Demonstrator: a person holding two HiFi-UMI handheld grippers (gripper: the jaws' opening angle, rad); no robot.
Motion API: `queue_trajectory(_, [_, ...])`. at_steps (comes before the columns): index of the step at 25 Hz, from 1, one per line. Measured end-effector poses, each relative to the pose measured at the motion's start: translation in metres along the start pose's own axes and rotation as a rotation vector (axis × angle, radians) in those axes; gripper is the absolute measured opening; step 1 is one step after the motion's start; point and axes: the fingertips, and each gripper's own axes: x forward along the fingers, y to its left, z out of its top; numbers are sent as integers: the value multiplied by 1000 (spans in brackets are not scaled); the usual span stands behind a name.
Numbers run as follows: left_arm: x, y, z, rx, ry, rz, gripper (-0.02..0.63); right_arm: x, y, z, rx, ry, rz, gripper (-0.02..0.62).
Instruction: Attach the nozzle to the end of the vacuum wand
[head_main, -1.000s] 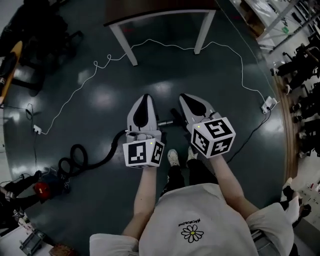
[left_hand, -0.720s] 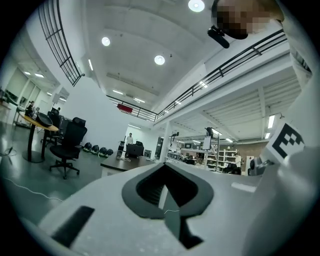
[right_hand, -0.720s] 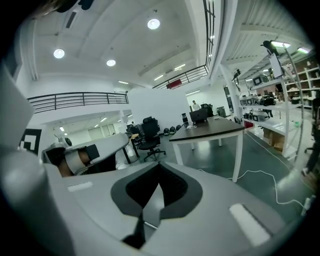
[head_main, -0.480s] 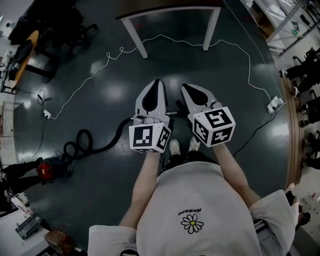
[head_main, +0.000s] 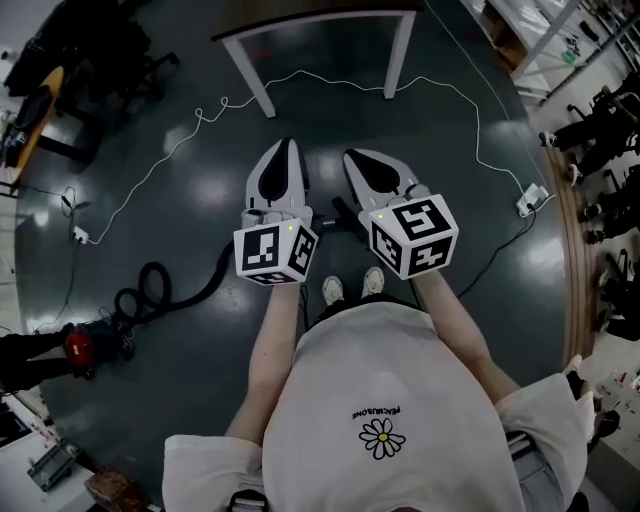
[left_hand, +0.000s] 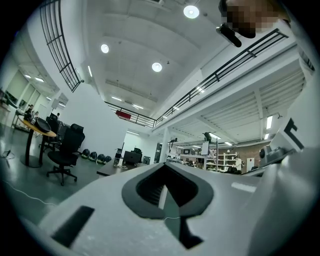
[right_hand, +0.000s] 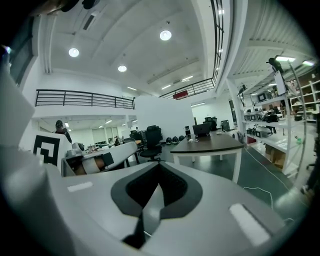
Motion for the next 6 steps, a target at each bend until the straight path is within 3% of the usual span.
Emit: queue_trajectory(6, [2, -5, -2, 21, 24, -38, 2, 4, 2, 2, -18, 5, -5, 8])
